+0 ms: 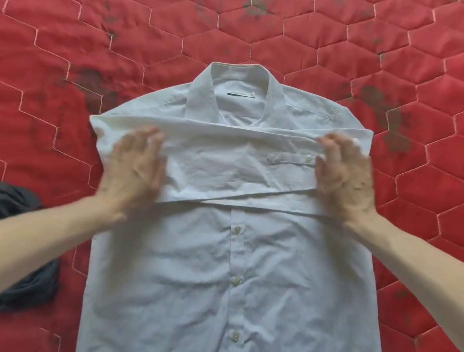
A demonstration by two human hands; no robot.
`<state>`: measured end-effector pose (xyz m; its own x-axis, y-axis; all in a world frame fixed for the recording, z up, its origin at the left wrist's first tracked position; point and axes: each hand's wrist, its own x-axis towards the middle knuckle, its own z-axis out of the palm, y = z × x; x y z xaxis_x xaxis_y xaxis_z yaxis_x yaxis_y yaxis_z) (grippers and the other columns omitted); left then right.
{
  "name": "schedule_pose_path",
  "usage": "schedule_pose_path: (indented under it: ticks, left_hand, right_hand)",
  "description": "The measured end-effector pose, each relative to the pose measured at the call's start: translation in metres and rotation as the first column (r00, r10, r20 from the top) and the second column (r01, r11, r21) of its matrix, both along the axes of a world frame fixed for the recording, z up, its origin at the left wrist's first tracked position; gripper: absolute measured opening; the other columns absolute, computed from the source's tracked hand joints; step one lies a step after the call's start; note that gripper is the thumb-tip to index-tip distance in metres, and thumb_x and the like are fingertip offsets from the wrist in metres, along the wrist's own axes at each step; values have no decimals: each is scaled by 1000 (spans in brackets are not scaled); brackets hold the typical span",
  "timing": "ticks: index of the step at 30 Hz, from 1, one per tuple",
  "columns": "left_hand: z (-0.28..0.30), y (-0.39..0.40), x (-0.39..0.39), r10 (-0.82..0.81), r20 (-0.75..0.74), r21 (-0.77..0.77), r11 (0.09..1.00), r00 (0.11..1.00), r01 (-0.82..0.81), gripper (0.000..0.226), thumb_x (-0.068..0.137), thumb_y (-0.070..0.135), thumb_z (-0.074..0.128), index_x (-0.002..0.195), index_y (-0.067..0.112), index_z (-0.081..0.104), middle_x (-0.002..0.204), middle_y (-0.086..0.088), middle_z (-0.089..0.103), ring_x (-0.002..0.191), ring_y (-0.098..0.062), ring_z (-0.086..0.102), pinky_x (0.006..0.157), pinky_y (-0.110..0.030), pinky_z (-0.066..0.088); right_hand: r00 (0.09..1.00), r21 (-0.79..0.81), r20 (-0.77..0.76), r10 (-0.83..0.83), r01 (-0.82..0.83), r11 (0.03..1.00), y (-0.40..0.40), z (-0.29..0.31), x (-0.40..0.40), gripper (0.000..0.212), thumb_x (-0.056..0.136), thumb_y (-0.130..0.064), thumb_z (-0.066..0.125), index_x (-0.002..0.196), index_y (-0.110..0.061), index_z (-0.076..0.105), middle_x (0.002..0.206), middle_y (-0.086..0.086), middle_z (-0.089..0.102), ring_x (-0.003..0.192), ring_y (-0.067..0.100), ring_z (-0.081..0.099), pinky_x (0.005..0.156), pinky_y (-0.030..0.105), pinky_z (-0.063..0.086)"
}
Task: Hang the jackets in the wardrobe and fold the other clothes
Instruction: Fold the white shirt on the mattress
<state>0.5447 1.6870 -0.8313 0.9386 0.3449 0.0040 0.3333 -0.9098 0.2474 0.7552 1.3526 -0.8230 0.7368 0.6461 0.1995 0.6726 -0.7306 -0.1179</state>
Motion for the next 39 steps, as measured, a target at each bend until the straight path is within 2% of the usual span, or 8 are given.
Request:
schedule_pose_path:
  ticks: [2,7,15,19,23,32,36,39]
  left_hand:
    - [-15,-27,-16,-123,-90,-36,992,988,120,58,104,37,35,155,11,42,162,-18,39,150,-38,35,123,-57,26]
    - [-34,-4,-40,108,-175,-1,994,979,-110,71,104,59,18,168,29,9,176,-2,1,162,-22,-5,130,-52,-4]
    - [-30,-3,-96,323,-197,35,946,926,-322,75,105,63,6,168,24,0,176,-5,-5,162,-20,-8,131,-51,0]
    - [-30,-64,-160,38,-124,74,997,992,-29,73,104,48,29,167,14,15,175,-14,1,162,-34,3,129,-59,4]
    - [-40,-142,-226,-299,-99,-18,954,949,298,67,102,42,37,164,16,29,173,-13,18,160,-34,15,123,-62,20]
    - [-24,-199,-308,-240,-257,-78,971,936,228,77,98,56,42,166,26,20,173,-12,18,160,-38,13,120,-73,16]
    - [-20,-181,-342,-444,-349,-145,896,826,420,98,88,83,47,166,30,21,174,-12,13,160,-41,9,115,-81,14]
    - [-14,-157,-359,-616,-389,-169,778,685,605,105,82,91,47,165,30,26,174,-10,15,160,-42,12,117,-80,10]
  right_hand:
    - [975,-65,-119,188,-197,978,1,-10,-18,48,109,-26,48,154,-9,48,161,15,44,148,34,41,117,47,35]
    - [942,-208,-295,-160,100,973,-16,-30,-34,73,104,-62,21,168,-29,9,176,-2,0,162,18,-5,131,43,1]
    - [939,-147,-266,-219,185,972,-25,-31,-72,70,105,-57,25,167,-27,15,176,0,4,162,22,-3,130,49,0]
    - [944,-84,-311,-113,91,992,-47,-32,-141,67,105,-47,34,167,-28,18,176,-1,8,162,19,1,130,48,6]
    - [947,-115,-298,-123,92,989,-88,-36,-206,63,106,-44,33,166,-27,23,175,-1,14,162,21,6,129,51,12]
    - [882,-255,-324,-341,266,930,-180,-30,-291,69,104,-55,25,167,-27,16,176,-3,6,162,21,2,128,60,12]
    - [845,-318,-343,-410,307,897,-214,-22,-320,90,93,-74,30,168,-30,6,176,-4,-4,162,23,-4,127,62,6]
    - [890,-353,-363,-275,142,925,-237,-20,-332,105,82,-85,38,168,-31,7,176,0,-1,162,30,-3,124,64,0]
